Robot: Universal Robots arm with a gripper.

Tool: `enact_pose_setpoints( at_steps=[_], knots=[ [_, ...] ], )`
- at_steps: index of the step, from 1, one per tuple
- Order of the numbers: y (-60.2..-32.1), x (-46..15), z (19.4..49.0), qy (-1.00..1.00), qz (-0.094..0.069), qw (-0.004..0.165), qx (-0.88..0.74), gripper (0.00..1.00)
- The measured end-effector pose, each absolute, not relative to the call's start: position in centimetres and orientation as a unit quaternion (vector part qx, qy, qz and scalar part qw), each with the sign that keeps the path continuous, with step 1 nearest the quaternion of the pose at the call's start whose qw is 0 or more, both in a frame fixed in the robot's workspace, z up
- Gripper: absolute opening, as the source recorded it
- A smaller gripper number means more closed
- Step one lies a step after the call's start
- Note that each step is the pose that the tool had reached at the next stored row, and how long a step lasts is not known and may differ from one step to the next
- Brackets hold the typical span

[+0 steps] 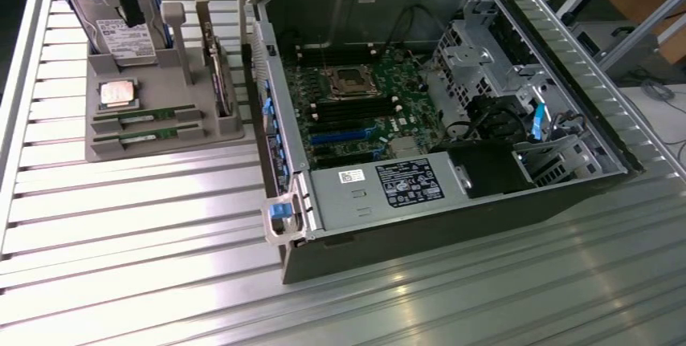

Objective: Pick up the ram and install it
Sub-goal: 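Pick up the ram and move it above insertion slot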

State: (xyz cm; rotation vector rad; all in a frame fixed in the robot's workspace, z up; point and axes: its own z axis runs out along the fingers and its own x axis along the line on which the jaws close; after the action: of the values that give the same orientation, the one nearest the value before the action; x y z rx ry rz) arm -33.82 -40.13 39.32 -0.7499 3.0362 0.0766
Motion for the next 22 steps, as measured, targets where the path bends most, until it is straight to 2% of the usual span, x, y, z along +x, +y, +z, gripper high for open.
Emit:
enact_pose_setpoints(
  at_steps=[22],
  knots=[
    [-40.13,-33.82,39.32,0.951,0.025,0.005,-0.309,0.11]
  ],
)
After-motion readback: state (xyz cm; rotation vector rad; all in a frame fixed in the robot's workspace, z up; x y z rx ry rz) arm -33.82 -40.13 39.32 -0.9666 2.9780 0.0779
